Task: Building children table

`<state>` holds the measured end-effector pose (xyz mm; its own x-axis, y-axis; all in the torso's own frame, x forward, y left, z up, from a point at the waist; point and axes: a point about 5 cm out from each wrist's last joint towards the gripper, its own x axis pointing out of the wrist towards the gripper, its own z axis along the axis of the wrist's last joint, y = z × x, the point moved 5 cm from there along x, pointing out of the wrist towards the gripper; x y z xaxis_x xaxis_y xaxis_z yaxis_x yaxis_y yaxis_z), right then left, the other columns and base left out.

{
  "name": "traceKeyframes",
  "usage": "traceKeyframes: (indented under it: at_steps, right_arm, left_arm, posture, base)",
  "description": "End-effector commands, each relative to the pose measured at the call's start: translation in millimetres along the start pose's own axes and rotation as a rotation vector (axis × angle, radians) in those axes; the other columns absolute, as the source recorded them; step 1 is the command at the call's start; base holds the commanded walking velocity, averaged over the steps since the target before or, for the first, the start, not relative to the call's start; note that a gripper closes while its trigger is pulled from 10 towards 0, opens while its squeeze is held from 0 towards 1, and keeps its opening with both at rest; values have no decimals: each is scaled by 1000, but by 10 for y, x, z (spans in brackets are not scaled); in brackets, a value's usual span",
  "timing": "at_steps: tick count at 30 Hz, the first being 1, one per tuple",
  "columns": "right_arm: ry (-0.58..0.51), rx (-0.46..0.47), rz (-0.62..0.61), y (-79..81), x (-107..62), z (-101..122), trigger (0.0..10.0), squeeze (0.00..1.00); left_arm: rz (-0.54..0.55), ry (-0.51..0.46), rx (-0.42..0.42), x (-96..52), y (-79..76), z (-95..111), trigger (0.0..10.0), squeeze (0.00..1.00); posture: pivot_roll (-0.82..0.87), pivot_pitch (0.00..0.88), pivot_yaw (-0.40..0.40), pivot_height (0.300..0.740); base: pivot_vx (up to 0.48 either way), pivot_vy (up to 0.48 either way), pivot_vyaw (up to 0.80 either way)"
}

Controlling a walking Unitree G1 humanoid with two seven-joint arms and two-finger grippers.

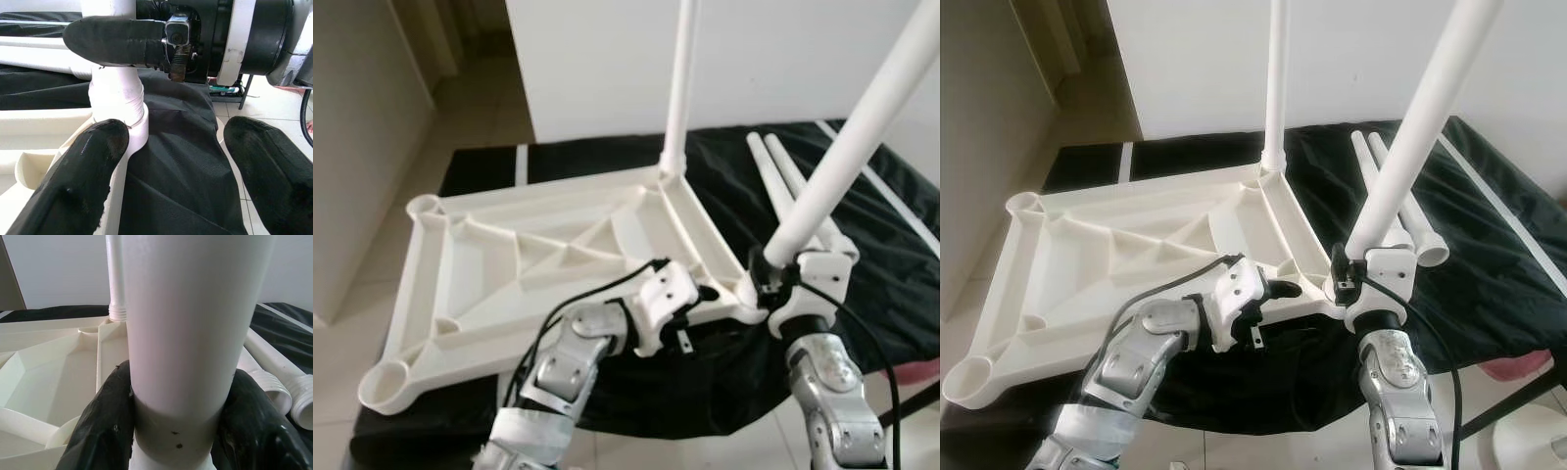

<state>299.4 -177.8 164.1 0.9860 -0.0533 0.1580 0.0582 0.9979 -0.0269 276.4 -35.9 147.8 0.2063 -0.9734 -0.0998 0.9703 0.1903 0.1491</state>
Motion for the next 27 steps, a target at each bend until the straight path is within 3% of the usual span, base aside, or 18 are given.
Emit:
traceKeyframes:
  at_steps: [1, 7, 8, 18, 27]
  right_arm:
    - [71, -19, -10, -37, -20, -178, 10000, 0]
    - [82, -36, 82, 90, -85, -232, 10000, 0]
    - [74, -78, 128, 144, -113, -236, 10000, 0]
    - [55, -148, 229, 213, -189, -297, 10000, 0]
    - [161, -7, 173, 128, -112, -433, 10000, 0]
  left_arm:
    - [12, 7, 13, 1, 25, 27, 10000, 0]
    - [23, 17, 16, -8, 46, 21, 10000, 0]
    - [26, 18, 17, -9, 51, 23, 10000, 0]
    - [34, 23, 14, -8, 67, 24, 10000, 0]
    - [34, 27, 21, -6, 80, 34, 10000, 0]
  posture:
    - [-49, 15, 31, 740]
    - [-46, 13, 30, 740]
    - [-48, 12, 28, 740]
    - [-48, 16, 26, 740]
    - [-51, 17, 30, 740]
  base:
    - [0, 0, 0]
    - [0, 0, 0]
    - [0, 0, 0]
    - [0, 0, 0]
    - [0, 0, 0]
